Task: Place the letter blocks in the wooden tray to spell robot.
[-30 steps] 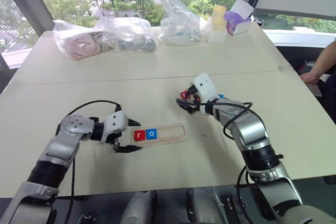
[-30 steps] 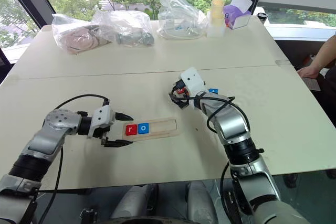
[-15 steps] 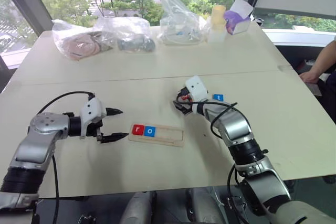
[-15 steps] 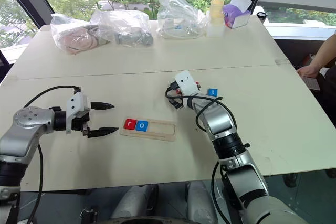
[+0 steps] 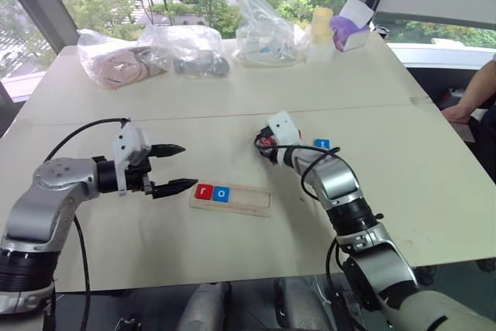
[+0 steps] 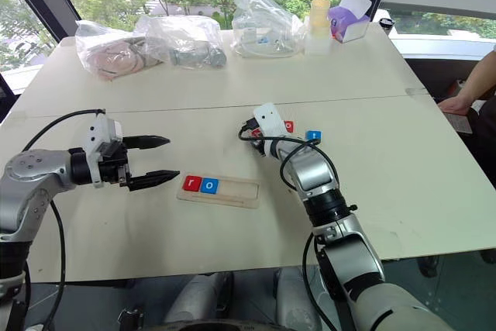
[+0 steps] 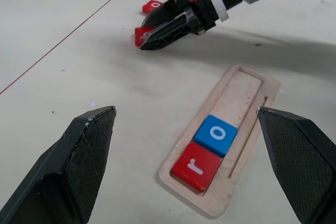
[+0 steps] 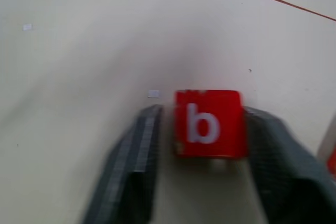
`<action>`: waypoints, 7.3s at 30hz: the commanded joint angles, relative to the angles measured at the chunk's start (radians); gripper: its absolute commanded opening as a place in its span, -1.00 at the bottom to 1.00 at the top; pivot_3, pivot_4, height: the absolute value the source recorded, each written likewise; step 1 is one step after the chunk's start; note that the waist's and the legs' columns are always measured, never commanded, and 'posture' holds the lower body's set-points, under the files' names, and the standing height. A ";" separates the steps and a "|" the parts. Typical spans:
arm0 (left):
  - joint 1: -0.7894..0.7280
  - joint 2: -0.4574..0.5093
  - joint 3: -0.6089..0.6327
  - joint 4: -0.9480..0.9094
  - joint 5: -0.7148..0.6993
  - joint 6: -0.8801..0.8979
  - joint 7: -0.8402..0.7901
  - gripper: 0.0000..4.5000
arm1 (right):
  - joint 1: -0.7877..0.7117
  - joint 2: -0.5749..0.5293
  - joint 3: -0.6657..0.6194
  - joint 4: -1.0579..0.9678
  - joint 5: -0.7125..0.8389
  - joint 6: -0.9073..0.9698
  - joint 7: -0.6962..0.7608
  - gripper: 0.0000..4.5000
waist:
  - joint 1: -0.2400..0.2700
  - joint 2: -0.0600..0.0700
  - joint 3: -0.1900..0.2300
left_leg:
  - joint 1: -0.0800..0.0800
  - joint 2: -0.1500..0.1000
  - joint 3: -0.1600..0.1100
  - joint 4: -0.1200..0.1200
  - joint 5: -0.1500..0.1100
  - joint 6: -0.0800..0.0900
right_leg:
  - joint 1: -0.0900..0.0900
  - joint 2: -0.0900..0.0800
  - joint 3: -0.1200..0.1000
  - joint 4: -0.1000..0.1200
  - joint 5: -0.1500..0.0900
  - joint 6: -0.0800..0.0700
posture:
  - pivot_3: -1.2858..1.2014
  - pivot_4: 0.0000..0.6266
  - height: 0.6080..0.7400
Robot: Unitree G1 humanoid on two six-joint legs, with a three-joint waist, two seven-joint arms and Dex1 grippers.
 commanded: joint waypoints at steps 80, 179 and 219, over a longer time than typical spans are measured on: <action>-0.040 -0.021 -0.021 -0.094 -0.064 0.044 0.092 1.00 | 0.082 -0.473 0.198 -0.450 0.143 -0.060 0.777 -0.50 | 0.005 -0.002 0.002 | 0.000 0.002 0.001 0.002 0.000 0.000 | 0.002 -0.002 0.001 -0.003 0.000 0.000 | 0.03 -0.52 1.00; 0.085 0.023 0.014 -0.167 -0.104 0.080 0.095 1.00 | 0.067 -0.361 0.285 -0.293 0.083 -0.225 0.628 0.99 | 0.003 -0.002 0.002 | -0.001 0.002 0.001 0.001 0.000 0.000 | 0.000 0.000 0.001 -0.003 0.000 0.000 | 0.03 -0.52 1.00; 0.056 -0.039 -0.025 -0.138 -0.067 0.043 0.139 1.00 | -0.086 0.003 -0.188 -0.024 0.006 0.187 -0.168 0.99 | -0.001 -0.001 0.002 | -0.001 0.001 0.002 -0.001 0.000 -0.001 | -0.001 0.001 0.001 -0.002 0.001 -0.001 | 0.03 -0.52 1.00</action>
